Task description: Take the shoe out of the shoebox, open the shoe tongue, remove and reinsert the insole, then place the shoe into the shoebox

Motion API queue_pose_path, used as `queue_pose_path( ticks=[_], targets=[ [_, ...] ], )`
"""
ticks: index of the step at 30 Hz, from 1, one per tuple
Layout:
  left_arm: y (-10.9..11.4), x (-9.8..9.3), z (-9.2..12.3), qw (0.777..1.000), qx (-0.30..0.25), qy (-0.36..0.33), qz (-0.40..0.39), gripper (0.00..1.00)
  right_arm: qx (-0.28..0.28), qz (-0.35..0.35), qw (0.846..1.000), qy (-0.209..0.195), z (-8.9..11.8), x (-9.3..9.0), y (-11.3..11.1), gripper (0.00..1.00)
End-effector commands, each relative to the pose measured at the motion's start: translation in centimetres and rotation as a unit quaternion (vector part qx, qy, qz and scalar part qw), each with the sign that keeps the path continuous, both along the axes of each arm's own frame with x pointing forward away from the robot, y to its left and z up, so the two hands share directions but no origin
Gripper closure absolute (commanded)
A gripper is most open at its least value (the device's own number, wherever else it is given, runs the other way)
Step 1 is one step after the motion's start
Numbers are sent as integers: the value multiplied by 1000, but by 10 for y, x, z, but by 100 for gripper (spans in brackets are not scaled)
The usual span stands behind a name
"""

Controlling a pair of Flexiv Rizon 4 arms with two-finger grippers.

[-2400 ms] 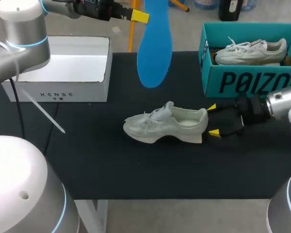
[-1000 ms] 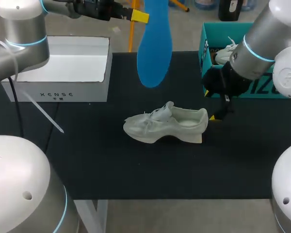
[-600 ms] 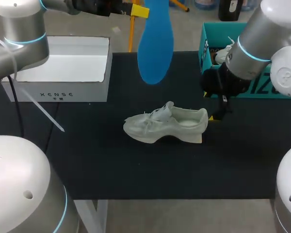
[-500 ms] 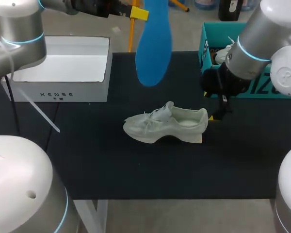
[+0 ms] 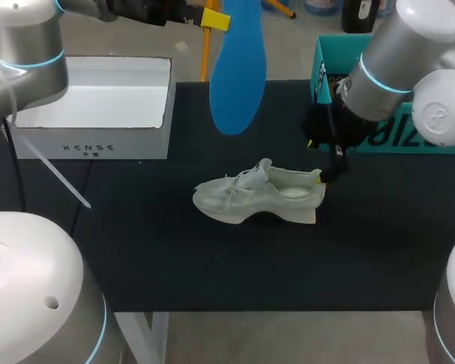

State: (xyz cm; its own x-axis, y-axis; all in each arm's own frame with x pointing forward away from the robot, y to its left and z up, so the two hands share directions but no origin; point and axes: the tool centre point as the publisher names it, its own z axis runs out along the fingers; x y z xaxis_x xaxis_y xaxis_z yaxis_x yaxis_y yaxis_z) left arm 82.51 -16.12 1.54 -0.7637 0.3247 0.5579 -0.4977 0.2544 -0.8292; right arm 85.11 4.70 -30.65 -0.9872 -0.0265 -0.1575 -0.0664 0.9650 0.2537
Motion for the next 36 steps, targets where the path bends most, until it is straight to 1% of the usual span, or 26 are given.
queue_pose_path(
  ticks=[1,5,6,8,13,16,23,24,25,26,36],
  targets=[
    [0,0,0,1000,2,0,0,100,-17,-10,1000,3,-12,17,22,0],
    [0,0,0,1000,2,0,0,100,-18,-17,1000,0,-18,22,35,0],
    [0,0,0,1000,2,0,0,100,-23,-21,999,-7,-20,23,38,0],
    [0,0,0,1000,2,0,0,100,-25,-22,999,-8,-27,26,42,0],
    [0,0,0,1000,2,0,0,100,-34,-28,999,-11,-52,30,44,0],
    [0,0,0,1000,2,0,0,100,-37,-32,999,0,-66,33,42,0],
    [0,0,0,1000,2,0,0,100,-44,-29,998,16,-87,35,43,0],
    [0,0,0,1000,2,0,0,100,-44,-28,998,17,-88,35,43,19],
    [0,0,0,1000,2,0,0,100,-42,-27,999,19,-90,36,42,87],
    [0,0,0,1000,2,0,0,100,-42,-25,999,21,-91,36,43,100],
    [0,0,0,1000,2,0,0,100,-43,-21,998,32,-96,32,38,100]
  ],
)
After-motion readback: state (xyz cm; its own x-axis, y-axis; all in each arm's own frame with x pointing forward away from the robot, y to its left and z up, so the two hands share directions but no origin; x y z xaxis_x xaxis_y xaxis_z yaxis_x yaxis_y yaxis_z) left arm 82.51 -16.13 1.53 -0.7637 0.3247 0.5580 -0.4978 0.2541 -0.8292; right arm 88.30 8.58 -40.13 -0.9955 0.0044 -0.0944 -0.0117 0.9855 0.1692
